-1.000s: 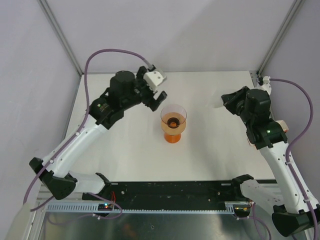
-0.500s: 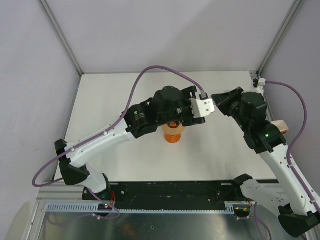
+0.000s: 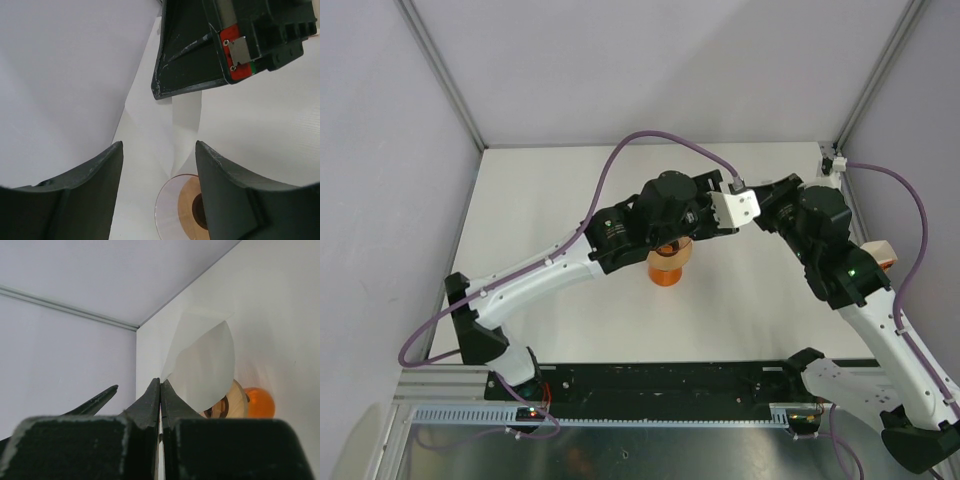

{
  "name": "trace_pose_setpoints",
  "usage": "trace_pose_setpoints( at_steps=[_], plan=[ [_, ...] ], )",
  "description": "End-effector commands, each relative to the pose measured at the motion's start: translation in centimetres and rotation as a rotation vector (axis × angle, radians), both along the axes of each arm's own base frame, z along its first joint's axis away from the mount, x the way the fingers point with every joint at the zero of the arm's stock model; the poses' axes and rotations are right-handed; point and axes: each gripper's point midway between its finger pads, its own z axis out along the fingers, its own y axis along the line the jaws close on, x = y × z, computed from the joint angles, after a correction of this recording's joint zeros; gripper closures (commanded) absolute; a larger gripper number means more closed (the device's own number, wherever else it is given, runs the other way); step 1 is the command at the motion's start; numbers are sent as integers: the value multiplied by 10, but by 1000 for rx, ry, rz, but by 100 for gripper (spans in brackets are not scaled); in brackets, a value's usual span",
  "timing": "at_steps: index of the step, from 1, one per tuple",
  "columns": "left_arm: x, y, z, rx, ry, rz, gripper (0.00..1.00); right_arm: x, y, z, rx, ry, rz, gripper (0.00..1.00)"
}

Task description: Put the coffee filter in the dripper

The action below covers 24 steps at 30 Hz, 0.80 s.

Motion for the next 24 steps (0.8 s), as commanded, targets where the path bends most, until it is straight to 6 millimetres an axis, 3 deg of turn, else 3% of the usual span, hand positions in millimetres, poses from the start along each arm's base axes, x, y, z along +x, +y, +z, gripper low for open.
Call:
trace_pose_setpoints(
  at_steps=[1,9,19,21,24],
  plan=[
    [7,-4,16,-41,-55,20,37,-4,-3,35,65,-82,-20,100],
    [13,-6,12,-22,-80,44,52,-7,1,37,75,-87,-10,100],
    [17,-7,-3,17,-87,51,53,-8,1,43,105,-100,-11,100],
    [18,-7,-4,21,-92,56,56,-8,2,45,111,-104,-8,100],
    [19,-7,-4,22,-98,66,69,-8,3,44,110,-102,-6,100]
  ],
)
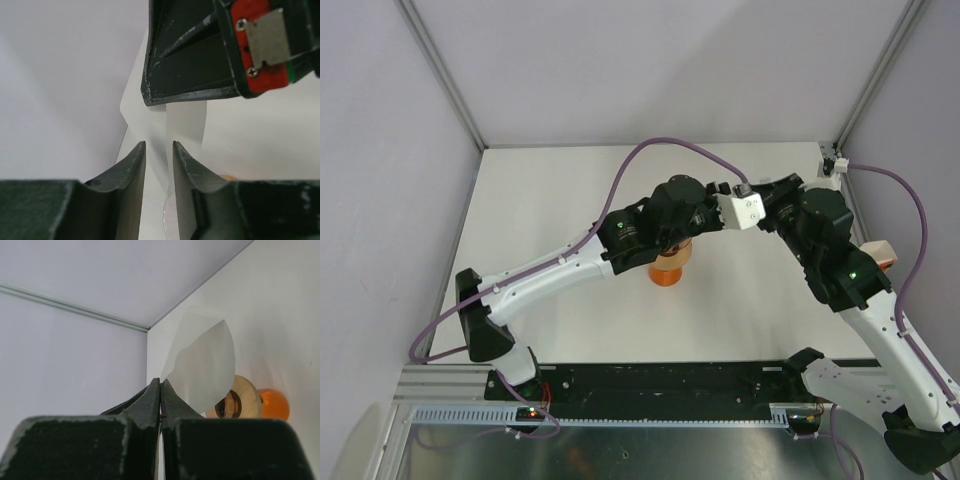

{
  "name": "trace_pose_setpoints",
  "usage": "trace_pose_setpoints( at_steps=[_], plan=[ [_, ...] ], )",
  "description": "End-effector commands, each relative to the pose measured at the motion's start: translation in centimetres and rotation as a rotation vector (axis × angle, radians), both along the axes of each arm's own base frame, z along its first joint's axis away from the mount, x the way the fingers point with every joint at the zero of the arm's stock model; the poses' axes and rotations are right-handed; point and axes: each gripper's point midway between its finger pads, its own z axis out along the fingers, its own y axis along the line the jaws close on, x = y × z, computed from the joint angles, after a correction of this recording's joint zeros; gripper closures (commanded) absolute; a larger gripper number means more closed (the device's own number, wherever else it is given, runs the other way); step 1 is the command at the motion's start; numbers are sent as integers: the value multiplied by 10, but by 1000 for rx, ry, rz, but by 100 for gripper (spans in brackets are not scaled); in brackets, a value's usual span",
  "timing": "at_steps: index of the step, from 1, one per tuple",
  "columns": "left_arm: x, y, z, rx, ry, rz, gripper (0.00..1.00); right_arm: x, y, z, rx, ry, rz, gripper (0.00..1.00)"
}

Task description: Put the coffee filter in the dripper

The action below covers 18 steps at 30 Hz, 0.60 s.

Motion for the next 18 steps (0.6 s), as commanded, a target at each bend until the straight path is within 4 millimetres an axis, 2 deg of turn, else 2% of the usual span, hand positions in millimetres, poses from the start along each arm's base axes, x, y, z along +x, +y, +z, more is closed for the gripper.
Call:
trace_pose_setpoints(
  at_steps=[1,4,6,12,14,18],
  plan=[
    [4,-1,12,-25,-49,20,74,-4,-3,33,62,-78,-12,100],
    [4,-1,13,-37,-43,25,92,-3,-1,31,53,-79,-5,100],
    [5,-1,12,-46,-33,40,98,-2,0,32,42,-87,4,100],
    [16,8,6,-90,15,139,100,-6,1,28,-24,-102,11,63],
    [23,13,7,-127,45,173,100,-11,1,28,-47,-110,11,57],
    [39,26,16,-219,102,232,100,-24,-3,29,-80,-123,-10,53]
  ],
)
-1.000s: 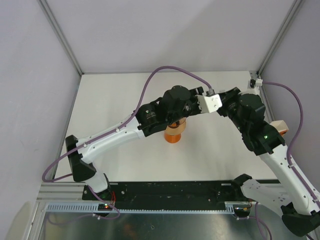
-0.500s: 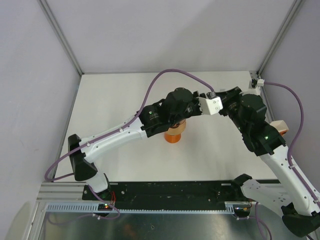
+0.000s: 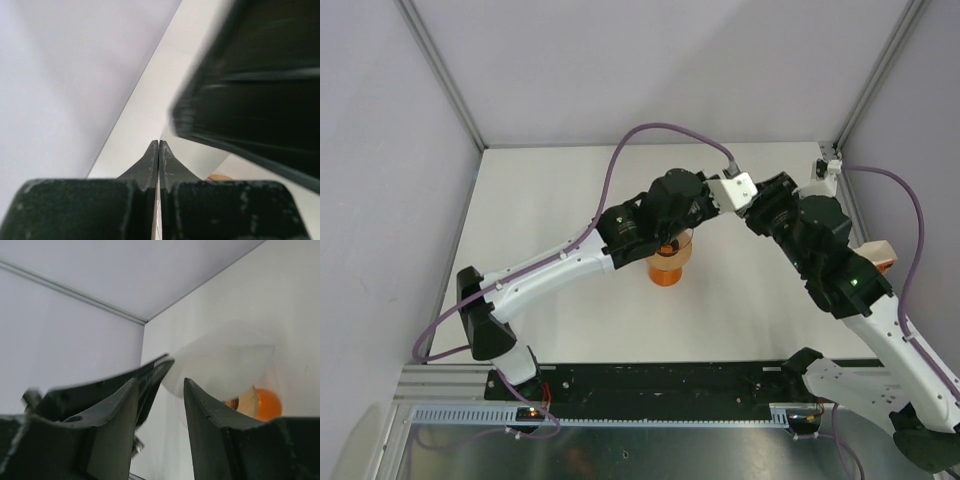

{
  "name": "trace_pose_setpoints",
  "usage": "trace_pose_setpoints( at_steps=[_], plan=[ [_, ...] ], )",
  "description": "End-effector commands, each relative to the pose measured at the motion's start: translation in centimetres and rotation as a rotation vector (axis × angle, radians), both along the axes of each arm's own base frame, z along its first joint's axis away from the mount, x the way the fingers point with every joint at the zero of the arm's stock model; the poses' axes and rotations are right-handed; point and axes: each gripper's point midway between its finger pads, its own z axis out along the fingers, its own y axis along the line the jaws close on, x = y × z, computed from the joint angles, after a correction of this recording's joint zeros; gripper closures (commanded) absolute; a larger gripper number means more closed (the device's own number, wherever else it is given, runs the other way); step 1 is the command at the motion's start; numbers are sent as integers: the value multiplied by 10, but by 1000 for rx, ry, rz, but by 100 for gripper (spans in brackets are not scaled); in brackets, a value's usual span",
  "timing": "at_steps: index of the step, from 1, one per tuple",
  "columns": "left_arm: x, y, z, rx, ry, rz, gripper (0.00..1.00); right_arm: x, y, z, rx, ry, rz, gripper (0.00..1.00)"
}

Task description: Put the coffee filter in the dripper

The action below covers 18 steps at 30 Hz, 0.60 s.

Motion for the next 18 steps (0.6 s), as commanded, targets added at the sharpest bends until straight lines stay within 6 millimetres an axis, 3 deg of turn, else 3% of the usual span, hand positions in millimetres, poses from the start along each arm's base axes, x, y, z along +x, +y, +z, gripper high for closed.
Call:
trace_pose_setpoints(
  at_steps=[1,9,18],
  plan=[
    [21,17,23,-166,48,104,100,-15,-17,24,-17,-75,-66,53],
    [21,25,28,-213,72,125,100,-19,-12,24,-32,-81,-101,52],
    [14,31,39,-261,88,121,100,6,-12,7,-61,-51,-215,42]
  ],
)
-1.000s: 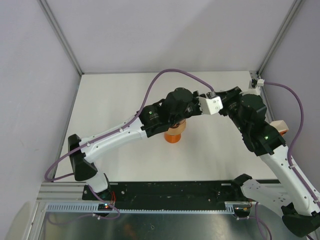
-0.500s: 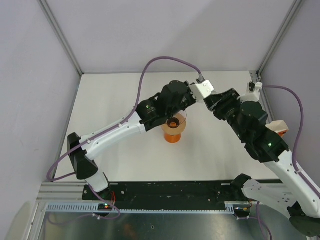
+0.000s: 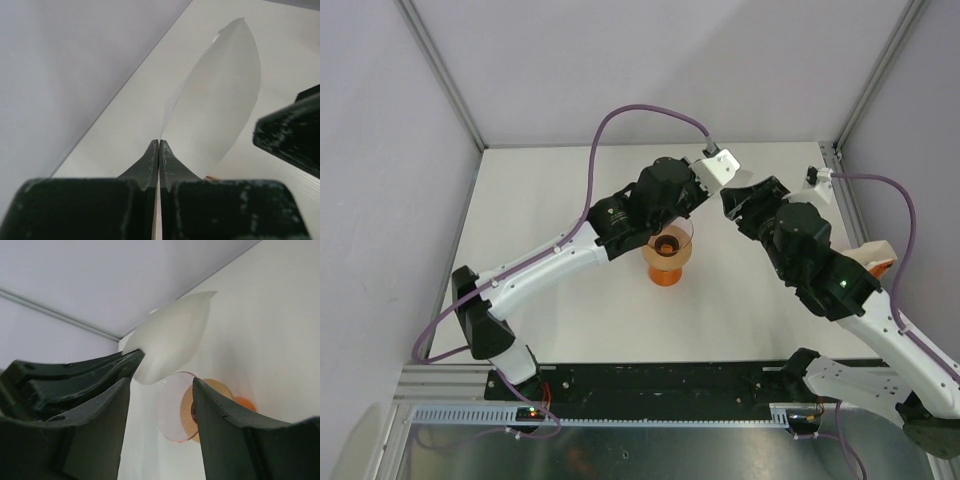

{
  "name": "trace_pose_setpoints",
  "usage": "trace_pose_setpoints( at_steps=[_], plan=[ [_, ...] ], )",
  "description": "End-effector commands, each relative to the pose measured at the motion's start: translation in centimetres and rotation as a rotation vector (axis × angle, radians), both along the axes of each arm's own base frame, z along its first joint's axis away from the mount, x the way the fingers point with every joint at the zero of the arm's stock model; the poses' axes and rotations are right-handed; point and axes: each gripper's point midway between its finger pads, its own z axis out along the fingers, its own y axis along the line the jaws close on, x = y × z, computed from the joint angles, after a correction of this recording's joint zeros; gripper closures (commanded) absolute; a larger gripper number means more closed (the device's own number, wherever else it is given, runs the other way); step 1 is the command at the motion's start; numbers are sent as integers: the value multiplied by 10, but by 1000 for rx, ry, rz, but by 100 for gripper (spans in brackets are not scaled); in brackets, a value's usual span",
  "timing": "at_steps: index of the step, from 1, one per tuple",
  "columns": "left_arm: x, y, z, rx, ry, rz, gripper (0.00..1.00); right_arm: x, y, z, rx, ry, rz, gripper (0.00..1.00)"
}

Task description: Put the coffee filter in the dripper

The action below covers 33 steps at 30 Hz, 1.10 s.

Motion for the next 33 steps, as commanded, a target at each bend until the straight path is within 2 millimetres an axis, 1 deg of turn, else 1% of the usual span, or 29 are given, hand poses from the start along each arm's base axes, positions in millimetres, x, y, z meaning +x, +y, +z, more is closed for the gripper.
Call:
trace_pose_setpoints(
  at_steps=[1,4,7,11,13,14,15,17,20,21,23,25,26,27,28,30,31,32,33],
  plan=[
    [-11,11,41,-121,-28,4,100,14,-11,15,34,-46,-108,43],
    [-13,12,41,-127,-23,3,100,21,-12,9,51,-44,-130,45],
    [-14,12,42,-132,-19,0,100,28,-8,0,64,-31,-126,45],
    [-20,9,41,-144,0,-32,100,42,0,-1,82,-49,-89,44],
    [-23,10,42,-150,10,-43,100,47,3,-2,84,-49,-78,47],
    [-24,10,42,-154,13,-45,100,49,5,-3,86,-47,-71,50],
    [-25,11,43,-155,15,-45,100,52,6,-4,84,-44,-67,55],
    [-26,14,46,-159,12,-43,100,54,5,-8,76,-35,-64,68],
    [-26,19,48,-159,11,-31,100,54,0,-9,59,-31,-69,91],
    [-25,22,49,-161,9,-23,100,53,-3,-10,52,-29,-72,95],
    [-21,28,51,-165,6,-8,100,51,-7,-12,29,-24,-68,99],
    [-20,33,53,-165,5,-1,99,50,-8,-17,6,-7,-48,100],
    [-21,35,53,-158,6,-5,95,51,-8,-19,-5,5,-34,100],
    [-24,36,53,-154,12,-19,81,50,-6,-24,-20,29,-10,100],
    [-28,37,52,-149,21,-32,67,51,-4,-24,-36,41,11,100],
    [-37,39,51,-142,45,-64,45,50,4,-27,-94,84,67,100],
    [-41,42,49,-135,57,-73,37,49,9,-21,-116,91,99,100],
    [-45,47,48,-129,68,-79,28,48,12,-26,-163,123,129,100],
    [-49,52,45,-120,87,-82,22,45,14,-20,-202,130,160,100]
  ],
)
